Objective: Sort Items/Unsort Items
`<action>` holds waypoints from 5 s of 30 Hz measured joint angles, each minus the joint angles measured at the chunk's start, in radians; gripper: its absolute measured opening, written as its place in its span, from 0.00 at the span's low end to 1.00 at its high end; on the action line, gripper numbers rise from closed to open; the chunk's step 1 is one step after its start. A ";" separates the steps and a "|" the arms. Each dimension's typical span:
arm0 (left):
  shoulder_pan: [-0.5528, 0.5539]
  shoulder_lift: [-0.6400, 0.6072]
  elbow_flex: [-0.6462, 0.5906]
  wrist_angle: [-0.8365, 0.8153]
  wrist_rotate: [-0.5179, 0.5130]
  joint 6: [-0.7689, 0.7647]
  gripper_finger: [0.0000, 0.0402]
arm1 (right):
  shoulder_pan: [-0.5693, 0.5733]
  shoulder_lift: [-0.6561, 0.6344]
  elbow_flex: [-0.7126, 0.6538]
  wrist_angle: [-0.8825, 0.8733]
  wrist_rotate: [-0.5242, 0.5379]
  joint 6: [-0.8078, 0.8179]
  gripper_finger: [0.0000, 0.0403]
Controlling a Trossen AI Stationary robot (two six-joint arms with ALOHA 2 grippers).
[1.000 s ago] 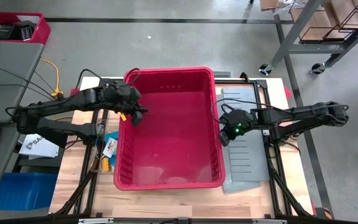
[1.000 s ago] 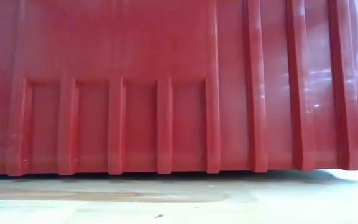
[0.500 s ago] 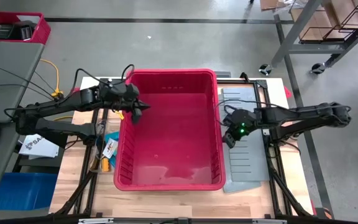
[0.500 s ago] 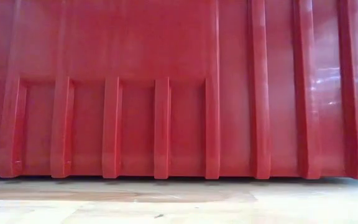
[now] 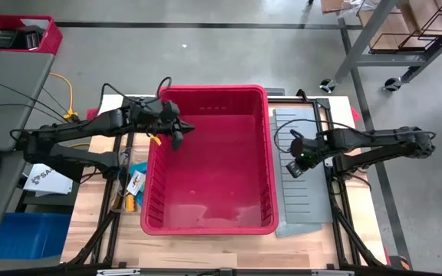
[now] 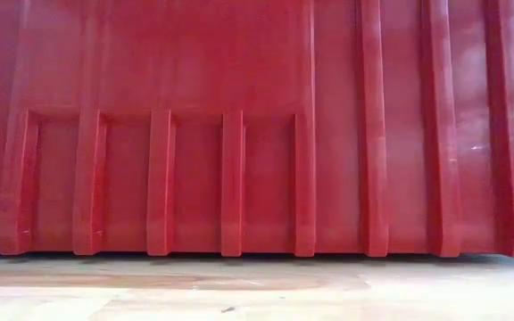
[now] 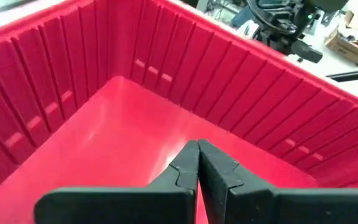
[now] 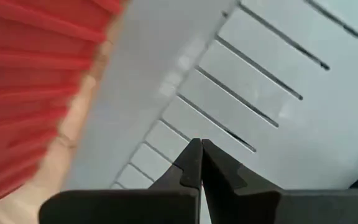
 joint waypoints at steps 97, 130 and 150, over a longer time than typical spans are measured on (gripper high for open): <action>-0.111 0.870 0.006 0.358 0.055 -0.282 0.00 | 0.069 0.111 -0.044 -0.103 0.083 0.673 0.00; -0.074 0.869 0.000 0.380 0.171 -0.245 0.00 | 0.014 0.365 -0.044 -0.102 0.034 0.325 0.43; -0.074 0.868 0.002 0.367 0.191 -0.232 0.00 | -0.011 0.233 -0.178 0.086 -0.013 0.580 0.43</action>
